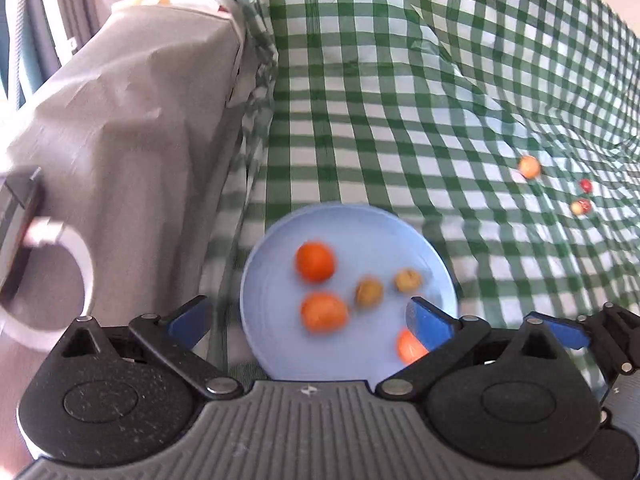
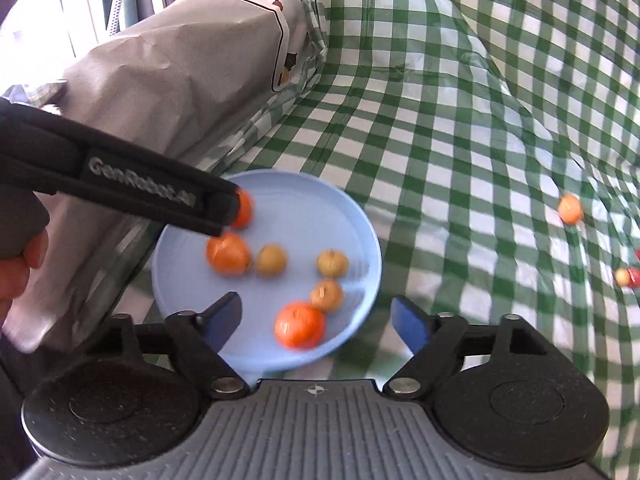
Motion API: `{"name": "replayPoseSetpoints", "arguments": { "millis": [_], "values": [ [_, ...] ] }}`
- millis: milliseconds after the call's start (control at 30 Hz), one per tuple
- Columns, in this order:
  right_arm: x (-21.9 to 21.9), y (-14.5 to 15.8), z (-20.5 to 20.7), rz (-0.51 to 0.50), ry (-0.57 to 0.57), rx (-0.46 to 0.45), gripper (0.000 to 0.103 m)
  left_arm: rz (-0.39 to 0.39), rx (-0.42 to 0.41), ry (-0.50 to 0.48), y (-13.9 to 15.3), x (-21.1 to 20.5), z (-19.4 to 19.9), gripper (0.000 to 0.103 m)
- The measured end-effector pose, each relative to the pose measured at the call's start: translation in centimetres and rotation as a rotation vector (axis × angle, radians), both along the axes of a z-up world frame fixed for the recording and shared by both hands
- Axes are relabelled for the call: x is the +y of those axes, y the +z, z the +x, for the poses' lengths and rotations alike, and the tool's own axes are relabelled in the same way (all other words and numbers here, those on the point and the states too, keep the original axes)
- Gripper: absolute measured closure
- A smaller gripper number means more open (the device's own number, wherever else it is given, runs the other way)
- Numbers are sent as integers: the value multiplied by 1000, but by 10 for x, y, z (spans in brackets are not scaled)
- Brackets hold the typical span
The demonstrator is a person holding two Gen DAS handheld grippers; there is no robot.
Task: Organize fruits
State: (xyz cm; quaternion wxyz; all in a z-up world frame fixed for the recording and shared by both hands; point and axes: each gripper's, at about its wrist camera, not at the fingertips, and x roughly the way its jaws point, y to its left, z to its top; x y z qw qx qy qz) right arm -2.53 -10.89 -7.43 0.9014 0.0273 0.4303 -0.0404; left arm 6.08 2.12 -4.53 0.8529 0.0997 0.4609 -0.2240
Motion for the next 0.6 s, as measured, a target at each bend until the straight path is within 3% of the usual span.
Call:
{"name": "replayPoseSetpoints", "arguments": {
  "millis": [167,300,600],
  "values": [
    [7,15,-49,24,-11,15,8,8,12,18,10,24,-47,0],
    [16,22,-76,35,-19,19,7,20,-12,42,19,39,-77,0],
    [28,44,-113,-20,-38,-77,6,-10,-80,52,43,51,-111,0]
  ]
}}
